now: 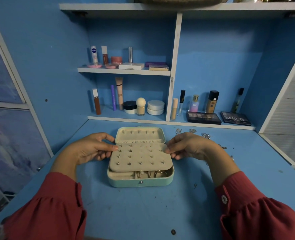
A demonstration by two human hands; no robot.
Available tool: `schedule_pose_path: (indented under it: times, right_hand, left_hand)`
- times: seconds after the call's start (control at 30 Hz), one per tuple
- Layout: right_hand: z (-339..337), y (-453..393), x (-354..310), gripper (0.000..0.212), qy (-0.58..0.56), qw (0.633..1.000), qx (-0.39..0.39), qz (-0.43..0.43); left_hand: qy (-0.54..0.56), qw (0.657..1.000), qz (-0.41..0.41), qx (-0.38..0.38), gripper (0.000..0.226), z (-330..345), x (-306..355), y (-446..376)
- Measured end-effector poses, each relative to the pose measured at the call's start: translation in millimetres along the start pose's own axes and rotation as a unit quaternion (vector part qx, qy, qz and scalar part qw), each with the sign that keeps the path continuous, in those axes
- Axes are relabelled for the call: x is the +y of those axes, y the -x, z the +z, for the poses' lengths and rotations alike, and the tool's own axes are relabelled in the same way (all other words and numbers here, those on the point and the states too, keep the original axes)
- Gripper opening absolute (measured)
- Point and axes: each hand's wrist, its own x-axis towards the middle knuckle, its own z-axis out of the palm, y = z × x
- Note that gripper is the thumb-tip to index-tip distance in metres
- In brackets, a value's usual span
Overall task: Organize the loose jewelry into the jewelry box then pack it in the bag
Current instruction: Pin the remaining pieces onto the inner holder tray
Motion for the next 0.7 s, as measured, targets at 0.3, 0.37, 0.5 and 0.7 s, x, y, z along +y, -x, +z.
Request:
schedule_pose_path:
  times: [0.3,0.37,0.5,0.7]
  right_hand:
    - [-18,-5,7,0.018,-0.002,0.981,0.187,-0.046]
    - [-30,-7,13,0.009,0.031,0.949,0.307,-0.067]
    - [-41,-6,20,0.007,0.147,0.920,0.357,-0.065]
    - [-22,-20,18,0.007,0.266,0.920,0.283,-0.057]
  left_hand:
    - [0.007,0.989,0.044,0.140,0.027,3,-3,-15]
    - [0.000,0.975,0.082,0.208,0.019,7,-2,-21]
    - [0.005,0.942,0.160,0.296,0.013,22,4,-29]
    - [-0.031,0.939,0.211,0.270,0.010,39,10,-31]
